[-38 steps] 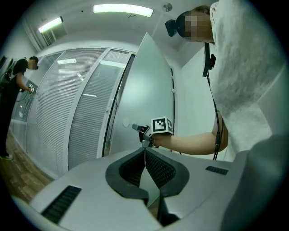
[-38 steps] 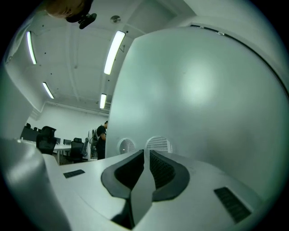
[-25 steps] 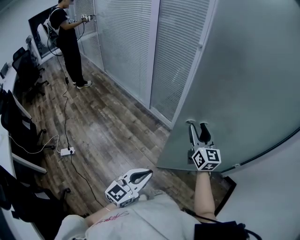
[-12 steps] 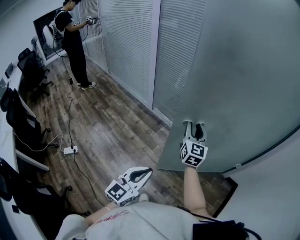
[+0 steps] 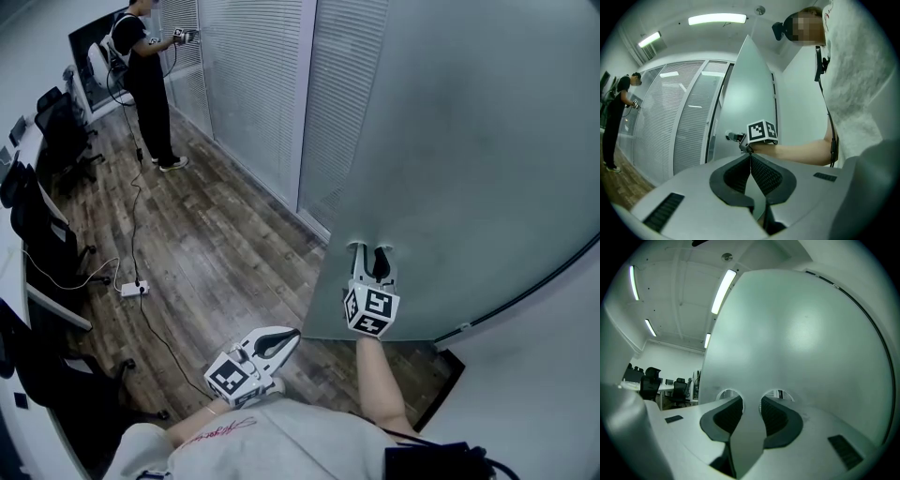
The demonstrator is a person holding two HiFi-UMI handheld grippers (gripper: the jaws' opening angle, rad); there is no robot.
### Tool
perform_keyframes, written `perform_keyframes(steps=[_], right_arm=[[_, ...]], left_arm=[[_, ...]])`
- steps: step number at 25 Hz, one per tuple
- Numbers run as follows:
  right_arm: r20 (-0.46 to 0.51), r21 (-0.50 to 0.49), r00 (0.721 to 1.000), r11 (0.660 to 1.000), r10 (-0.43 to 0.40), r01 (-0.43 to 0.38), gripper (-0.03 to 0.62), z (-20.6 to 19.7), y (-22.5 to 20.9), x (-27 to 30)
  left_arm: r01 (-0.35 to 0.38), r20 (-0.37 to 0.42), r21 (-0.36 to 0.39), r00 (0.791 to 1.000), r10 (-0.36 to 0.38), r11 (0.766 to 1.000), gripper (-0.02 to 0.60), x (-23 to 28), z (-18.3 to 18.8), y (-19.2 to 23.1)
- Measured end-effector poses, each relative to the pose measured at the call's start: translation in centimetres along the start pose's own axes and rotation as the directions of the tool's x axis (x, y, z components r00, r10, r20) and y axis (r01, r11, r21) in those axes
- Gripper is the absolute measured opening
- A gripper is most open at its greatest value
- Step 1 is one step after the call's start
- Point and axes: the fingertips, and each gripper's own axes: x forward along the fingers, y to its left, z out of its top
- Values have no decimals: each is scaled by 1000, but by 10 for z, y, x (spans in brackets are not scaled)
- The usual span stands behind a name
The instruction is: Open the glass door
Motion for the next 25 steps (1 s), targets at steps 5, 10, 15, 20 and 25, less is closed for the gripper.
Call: perform_keyframes(steps=[5,10,15,20,25], right_arm=[[3,5,999,999,48,-48,133,4,11,-21],[-5,15,995,995,100,-100,133,4,13,-42],[9,12,991,991,132,-132,133,7,17,-68],[13,12,984,984,180,-180,133,10,21,-92],[25,14,975,975,223,-223,133,13,24,-115]], left_arm=[[-6,-1,-6,1000,6,1000,18,1,-1,-24],[-36,6,-17,999,36,999,18,2,-6,-53],[-50,9,-15,999,50,999,18,-4,-11,-89],[-71,12,-3,997,71,997,18,-12,-16,-122],[-93,15,-29,995,94,995,18,-15,-23,-148]])
